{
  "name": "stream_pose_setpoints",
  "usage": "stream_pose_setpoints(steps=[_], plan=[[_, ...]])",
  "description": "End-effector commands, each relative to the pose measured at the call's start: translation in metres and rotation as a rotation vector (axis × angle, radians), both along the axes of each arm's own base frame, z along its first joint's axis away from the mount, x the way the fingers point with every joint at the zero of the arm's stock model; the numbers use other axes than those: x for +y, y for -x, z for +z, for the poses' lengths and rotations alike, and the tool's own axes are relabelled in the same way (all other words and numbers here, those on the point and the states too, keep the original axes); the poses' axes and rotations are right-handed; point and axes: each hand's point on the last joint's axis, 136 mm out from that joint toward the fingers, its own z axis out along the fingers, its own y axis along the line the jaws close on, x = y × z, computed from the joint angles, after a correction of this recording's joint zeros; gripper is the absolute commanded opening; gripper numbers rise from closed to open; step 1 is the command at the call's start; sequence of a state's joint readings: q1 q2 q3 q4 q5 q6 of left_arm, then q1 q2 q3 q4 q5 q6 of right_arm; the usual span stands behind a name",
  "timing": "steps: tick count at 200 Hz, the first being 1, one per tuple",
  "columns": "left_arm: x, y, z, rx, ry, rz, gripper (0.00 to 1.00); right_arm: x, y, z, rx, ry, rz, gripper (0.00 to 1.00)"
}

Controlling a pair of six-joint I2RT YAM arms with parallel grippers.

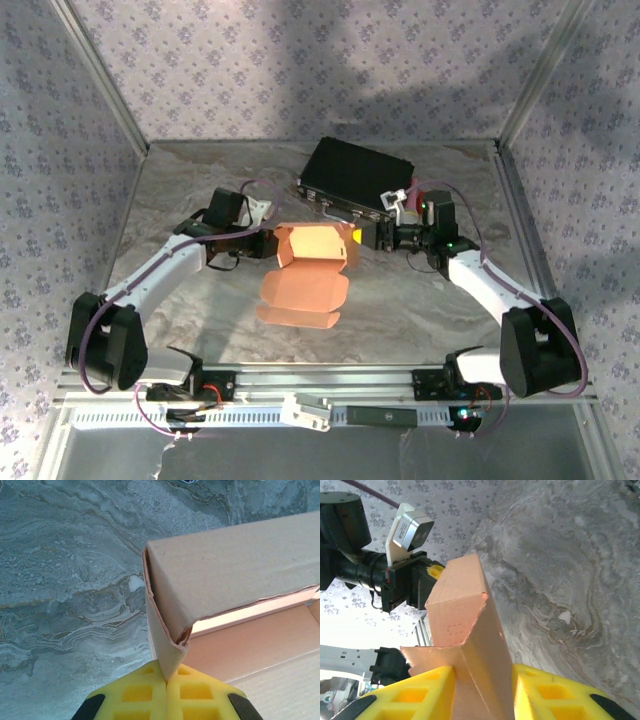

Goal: Fold the paper box

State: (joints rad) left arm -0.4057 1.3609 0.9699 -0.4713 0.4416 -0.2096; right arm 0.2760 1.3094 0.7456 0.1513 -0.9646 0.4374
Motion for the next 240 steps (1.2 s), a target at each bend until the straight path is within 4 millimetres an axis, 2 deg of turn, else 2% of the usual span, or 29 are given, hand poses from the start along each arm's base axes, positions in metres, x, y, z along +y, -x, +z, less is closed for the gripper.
stream_pose_setpoints(steps=[1,78,173,205,240], plan=[[-0.006,-0.007,0.016,-0.020,0.038,-0.010,0.00,0.008,0.002,0.000,-0.029,0.037,0.025,0.37],[-0.009,-0.003,0.006,-0.012,-0.026,0.013,0.00,0.027,-0.008,-0.030,-0.079,0.270,-0.059,0.38],[-0.017,0.003,-0.006,-0.018,-0.110,0.015,0.00,0.028,-0.030,-0.068,-0.098,0.561,-0.229,0.34],[-0.020,0.003,-0.009,-0.016,-0.129,0.009,0.00,0.034,-0.034,-0.081,-0.093,0.633,-0.253,0.27],[-0.023,0.005,-0.014,-0.012,-0.144,0.000,0.00,0.044,-0.037,-0.093,-0.092,0.701,-0.277,0.13]])
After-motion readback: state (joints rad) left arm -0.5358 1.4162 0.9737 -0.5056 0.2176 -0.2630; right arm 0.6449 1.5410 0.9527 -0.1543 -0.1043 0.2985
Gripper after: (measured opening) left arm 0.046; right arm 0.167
